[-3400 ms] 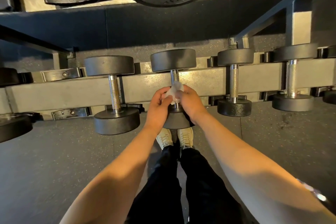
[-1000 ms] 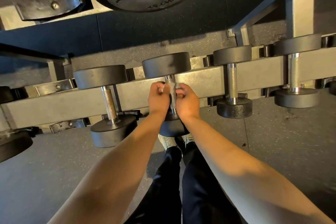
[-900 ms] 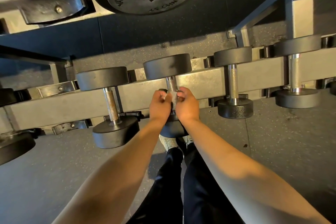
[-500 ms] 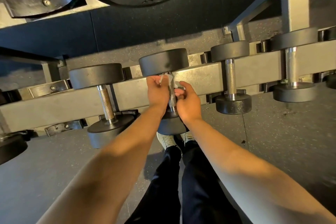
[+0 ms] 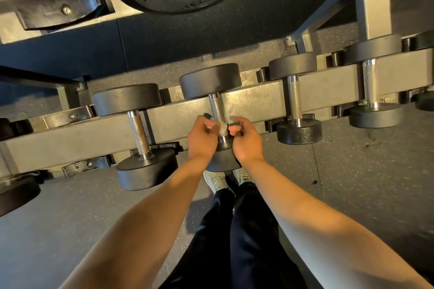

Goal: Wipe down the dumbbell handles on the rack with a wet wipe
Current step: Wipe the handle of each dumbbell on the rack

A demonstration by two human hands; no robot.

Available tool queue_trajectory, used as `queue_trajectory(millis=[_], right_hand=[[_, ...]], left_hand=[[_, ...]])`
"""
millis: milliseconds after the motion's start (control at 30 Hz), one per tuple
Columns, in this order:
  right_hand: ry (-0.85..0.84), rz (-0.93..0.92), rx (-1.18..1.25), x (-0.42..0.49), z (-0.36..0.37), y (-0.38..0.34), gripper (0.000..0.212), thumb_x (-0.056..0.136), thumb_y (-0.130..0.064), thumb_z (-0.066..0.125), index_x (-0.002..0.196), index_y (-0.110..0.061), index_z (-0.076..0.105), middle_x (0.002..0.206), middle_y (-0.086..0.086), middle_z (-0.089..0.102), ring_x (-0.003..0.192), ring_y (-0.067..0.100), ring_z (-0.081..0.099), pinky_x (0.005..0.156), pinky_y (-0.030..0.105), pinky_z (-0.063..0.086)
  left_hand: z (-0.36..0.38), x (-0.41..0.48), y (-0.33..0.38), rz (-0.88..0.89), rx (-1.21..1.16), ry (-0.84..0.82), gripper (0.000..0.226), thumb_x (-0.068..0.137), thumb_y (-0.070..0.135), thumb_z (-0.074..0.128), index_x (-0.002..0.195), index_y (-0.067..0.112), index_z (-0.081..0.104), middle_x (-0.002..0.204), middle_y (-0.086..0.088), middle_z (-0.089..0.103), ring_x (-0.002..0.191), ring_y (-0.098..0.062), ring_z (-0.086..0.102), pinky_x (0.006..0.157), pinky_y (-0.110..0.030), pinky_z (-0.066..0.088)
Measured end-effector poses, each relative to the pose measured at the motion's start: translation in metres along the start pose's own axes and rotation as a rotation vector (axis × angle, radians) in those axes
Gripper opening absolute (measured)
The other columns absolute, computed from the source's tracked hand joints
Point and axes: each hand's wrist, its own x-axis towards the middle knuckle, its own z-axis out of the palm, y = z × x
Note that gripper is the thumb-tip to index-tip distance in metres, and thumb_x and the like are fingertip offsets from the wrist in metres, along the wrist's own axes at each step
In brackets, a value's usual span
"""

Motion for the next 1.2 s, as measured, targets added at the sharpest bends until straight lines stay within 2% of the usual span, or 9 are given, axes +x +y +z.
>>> queue_trajectory(millis=[133, 267, 333, 533, 600, 800, 933, 1000, 1200], right_hand=[[0.020, 0.004, 0.049, 0.005, 0.007, 0.014, 0.050, 0.094, -0.003, 0.043, 0.127, -0.038, 0.057, 0.112, -0.004, 0.069, 0.116, 0.024, 0.058, 0.105, 0.045, 0.047], [0.004, 0.036, 0.249, 0.006, 0.002, 0.018, 0.049, 0.094, 0.006, 0.043, 0.129, -0.024, 0.059, 0.108, -0.004, 0.069, 0.113, 0.018, 0.063, 0.111, 0.035, 0.044], [0.007, 0.041, 0.268, 0.004, 0.000, 0.016, 0.051, 0.094, 0.008, 0.041, 0.130, -0.023, 0.058, 0.114, -0.002, 0.069, 0.115, 0.015, 0.062, 0.110, 0.029, 0.042], [0.007, 0.078, 0.289, 0.005, -0.002, 0.011, 0.052, 0.095, 0.011, 0.039, 0.132, -0.021, 0.058, 0.110, -0.003, 0.068, 0.114, 0.015, 0.062, 0.106, 0.025, 0.043], [-0.011, 0.065, 0.260, 0.004, -0.003, 0.012, 0.052, 0.095, 0.011, 0.039, 0.132, -0.020, 0.058, 0.111, -0.002, 0.067, 0.112, 0.013, 0.061, 0.105, 0.023, 0.043], [-0.017, -0.008, 0.165, 0.002, 0.002, 0.014, 0.043, 0.094, 0.009, 0.040, 0.121, -0.017, 0.061, 0.098, -0.005, 0.065, 0.100, 0.015, 0.061, 0.091, 0.020, 0.043], [-0.017, -0.041, 0.150, 0.004, 0.004, 0.016, 0.040, 0.093, 0.008, 0.038, 0.110, -0.022, 0.059, 0.086, -0.011, 0.059, 0.085, 0.012, 0.057, 0.076, 0.013, 0.040], [-0.025, -0.048, 0.156, 0.004, 0.004, 0.017, 0.042, 0.092, 0.010, 0.035, 0.107, -0.022, 0.057, 0.082, -0.012, 0.056, 0.080, 0.010, 0.052, 0.071, 0.009, 0.038], [-0.049, -0.057, 0.180, 0.001, 0.003, 0.018, 0.045, 0.092, 0.013, 0.036, 0.123, -0.012, 0.056, 0.092, -0.003, 0.060, 0.090, 0.011, 0.056, 0.078, 0.010, 0.038]], left_hand=[[0.012, 0.013, 0.016, -0.040, -0.202, 0.075, 0.018, 0.093, 0.024, 0.068, 0.086, 0.023, 0.052, 0.096, -0.007, 0.070, 0.090, -0.023, 0.067, 0.083, -0.038, 0.054], [0.015, 0.013, 0.016, 0.002, -0.110, 0.094, 0.021, 0.091, 0.022, 0.070, 0.084, 0.019, 0.050, 0.089, -0.005, 0.068, 0.078, -0.016, 0.061, 0.070, -0.030, 0.050], [0.007, 0.008, 0.009, 0.031, 0.009, 0.025, 0.023, 0.091, 0.022, 0.070, 0.082, 0.020, 0.050, 0.085, -0.001, 0.066, 0.075, -0.013, 0.059, 0.064, -0.022, 0.045], [0.001, 0.005, -0.007, -0.142, 0.170, -0.214, 0.028, 0.084, 0.022, 0.080, 0.081, 0.021, 0.052, 0.082, 0.004, 0.064, 0.080, -0.017, 0.061, 0.073, -0.031, 0.047], [0.000, 0.008, -0.004, -0.161, 0.165, -0.242, 0.031, 0.081, 0.022, 0.083, 0.081, 0.019, 0.052, 0.080, 0.004, 0.063, 0.075, -0.014, 0.059, 0.068, -0.028, 0.047], [-0.005, -0.001, -0.006, -0.089, 0.186, -0.073, 0.023, 0.081, 0.025, 0.083, 0.080, 0.017, 0.062, 0.080, 0.007, 0.067, 0.078, -0.012, 0.063, 0.068, -0.026, 0.047], [-0.006, -0.010, 0.000, 0.008, 0.035, 0.073, 0.022, 0.089, 0.029, 0.076, 0.090, 0.015, 0.060, 0.086, 0.006, 0.066, 0.079, -0.010, 0.061, 0.070, -0.021, 0.047], [0.003, -0.006, 0.013, 0.034, -0.019, 0.124, 0.020, 0.091, 0.027, 0.074, 0.091, 0.014, 0.059, 0.084, 0.008, 0.062, 0.075, -0.003, 0.057, 0.064, -0.009, 0.043], [0.027, 0.008, 0.023, -0.035, -0.020, 0.108, 0.028, 0.089, 0.028, 0.075, 0.092, 0.015, 0.051, 0.080, 0.007, 0.059, 0.069, -0.002, 0.053, 0.049, -0.006, 0.038]])
